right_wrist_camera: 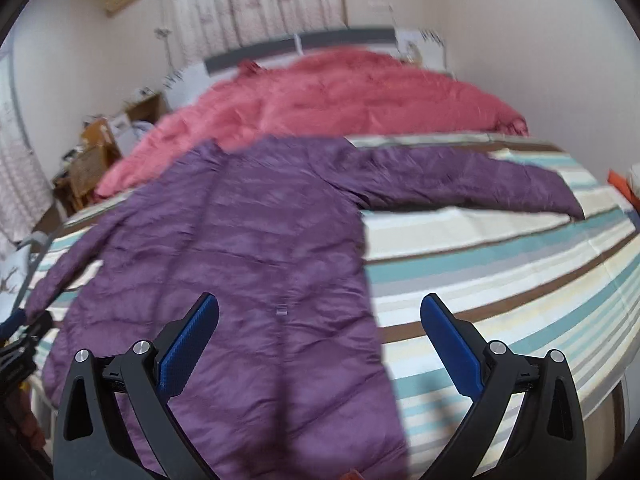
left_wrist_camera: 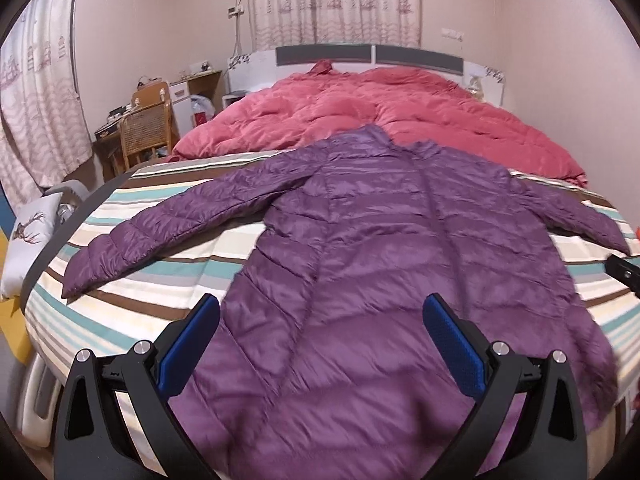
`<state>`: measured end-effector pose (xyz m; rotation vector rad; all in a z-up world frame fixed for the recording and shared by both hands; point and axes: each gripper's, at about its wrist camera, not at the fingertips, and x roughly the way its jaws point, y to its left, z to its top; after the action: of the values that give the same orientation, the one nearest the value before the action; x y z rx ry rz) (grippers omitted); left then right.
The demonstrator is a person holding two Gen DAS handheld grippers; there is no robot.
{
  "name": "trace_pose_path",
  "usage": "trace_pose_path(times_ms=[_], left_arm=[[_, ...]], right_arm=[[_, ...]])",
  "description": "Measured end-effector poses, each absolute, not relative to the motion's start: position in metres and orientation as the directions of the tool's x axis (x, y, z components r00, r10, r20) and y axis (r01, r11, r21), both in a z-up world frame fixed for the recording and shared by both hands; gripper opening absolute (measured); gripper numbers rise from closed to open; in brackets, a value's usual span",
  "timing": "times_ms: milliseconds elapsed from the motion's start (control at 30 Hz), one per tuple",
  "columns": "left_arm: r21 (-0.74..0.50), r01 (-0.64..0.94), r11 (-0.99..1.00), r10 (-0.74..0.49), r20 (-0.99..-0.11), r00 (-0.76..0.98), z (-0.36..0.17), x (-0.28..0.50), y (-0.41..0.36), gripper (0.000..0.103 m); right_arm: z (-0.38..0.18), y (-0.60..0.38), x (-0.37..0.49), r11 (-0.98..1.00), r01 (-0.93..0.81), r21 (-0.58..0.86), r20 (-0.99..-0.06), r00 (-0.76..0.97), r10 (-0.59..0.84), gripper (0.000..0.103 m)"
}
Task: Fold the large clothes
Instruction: 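Reach the right gripper to the jacket sleeve cuff and grasp it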
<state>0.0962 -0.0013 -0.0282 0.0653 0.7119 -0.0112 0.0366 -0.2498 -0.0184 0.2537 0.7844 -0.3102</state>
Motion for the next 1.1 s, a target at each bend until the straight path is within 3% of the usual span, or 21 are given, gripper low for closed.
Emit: trace_pose_path(times_ms=[67, 333, 433, 567, 733, 867, 1100], left_arm=[[0.052, 0.016, 0.999, 0.023, -0.664, 0.747, -0.032, 0.112, 0.005, 0.101], [0.124, -0.098, 0.987, 0.156, -0.659, 0.736, -0.05, 0.164, 0.024, 0.101], [0.105, -0.082, 0.991, 0.132, -0.678, 0.723, -0.057, 0.177, 0.026, 0.101], [0.105, -0.089, 0.991, 0.136, -0.693, 0.708, -0.069, 0.194, 0.028, 0.101], [0.101, -0.067, 0.993, 0.12, -0.73, 0.673, -0.089, 0.208, 0.028, 0.101], [0.071, -0.052, 0.996, 0.088, -0.759, 0.645, -0.103, 0.209, 0.028, 0.101], [0.042, -0.089, 0.995, 0.089, -0.763, 0.641, -0.112, 0.195, 0.026, 0.101]], right_arm=[[-0.029, -0.276, 0.049, 0.894, 0.436, 0.108, -0.765, 0.61, -0.205, 0.1], [-0.052, -0.396, 0.074, 0.733, 0.643, 0.222, -0.784, 0.564, -0.257, 0.099], [-0.06, -0.435, 0.082, 0.666, 0.698, 0.263, -0.794, 0.549, -0.261, 0.084], [-0.077, -0.48, 0.088, 0.554, 0.767, 0.322, -0.806, 0.53, -0.265, 0.071], [-0.093, -0.525, 0.088, 0.423, 0.818, 0.39, -0.799, 0.529, -0.287, 0.069], [-0.102, -0.554, 0.086, 0.333, 0.836, 0.436, -0.79, 0.533, -0.303, 0.059], [-0.104, -0.59, 0.089, 0.251, 0.844, 0.474, -0.765, 0.536, -0.358, 0.058]])
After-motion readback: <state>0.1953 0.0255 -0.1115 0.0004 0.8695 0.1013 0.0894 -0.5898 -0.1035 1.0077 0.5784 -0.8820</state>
